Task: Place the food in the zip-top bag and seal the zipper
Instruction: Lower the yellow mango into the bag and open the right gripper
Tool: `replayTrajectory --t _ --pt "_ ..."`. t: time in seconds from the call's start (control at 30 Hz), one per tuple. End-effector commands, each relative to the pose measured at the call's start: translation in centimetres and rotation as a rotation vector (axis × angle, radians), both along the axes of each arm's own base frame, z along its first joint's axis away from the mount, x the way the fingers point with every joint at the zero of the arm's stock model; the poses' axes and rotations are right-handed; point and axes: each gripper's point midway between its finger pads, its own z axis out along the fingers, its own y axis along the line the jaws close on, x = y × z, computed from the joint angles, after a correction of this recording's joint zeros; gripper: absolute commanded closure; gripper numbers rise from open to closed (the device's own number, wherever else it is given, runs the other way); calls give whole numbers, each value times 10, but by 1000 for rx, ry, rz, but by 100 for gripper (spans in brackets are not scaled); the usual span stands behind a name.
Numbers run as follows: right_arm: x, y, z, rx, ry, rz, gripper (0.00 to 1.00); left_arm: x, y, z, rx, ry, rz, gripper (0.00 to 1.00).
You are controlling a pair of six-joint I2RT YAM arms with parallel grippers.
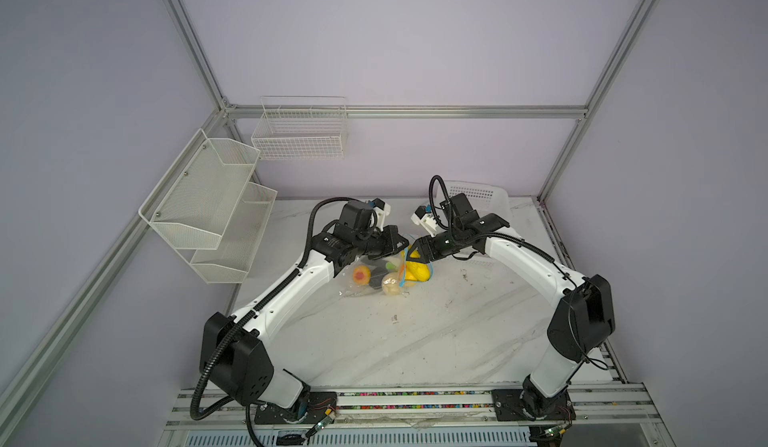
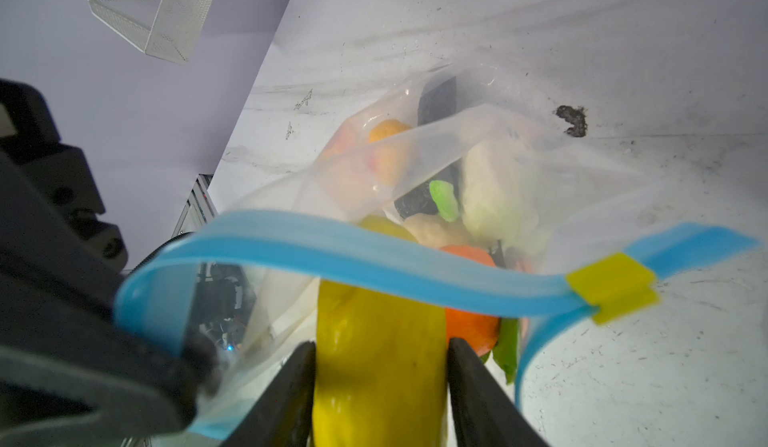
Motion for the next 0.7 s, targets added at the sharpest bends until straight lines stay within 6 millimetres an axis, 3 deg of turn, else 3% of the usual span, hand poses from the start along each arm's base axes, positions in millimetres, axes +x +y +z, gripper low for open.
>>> replayTrajectory --t 0.0,0.23,0.43,0.67 --pt "6 9 -3 -3 -10 7 49 0 1 11 -37 -38 -7 100" --pt "9 16 -4 -15 -14 8 49 -1 0 11 -37 -38 -8 100" --pt "14 14 1 -25 -31 -20 43 -1 1 10 -36 -35 -5 100" --pt "19 10 22 -14 -65 -78 36 -1 1 9 -34 -35 -3 100"
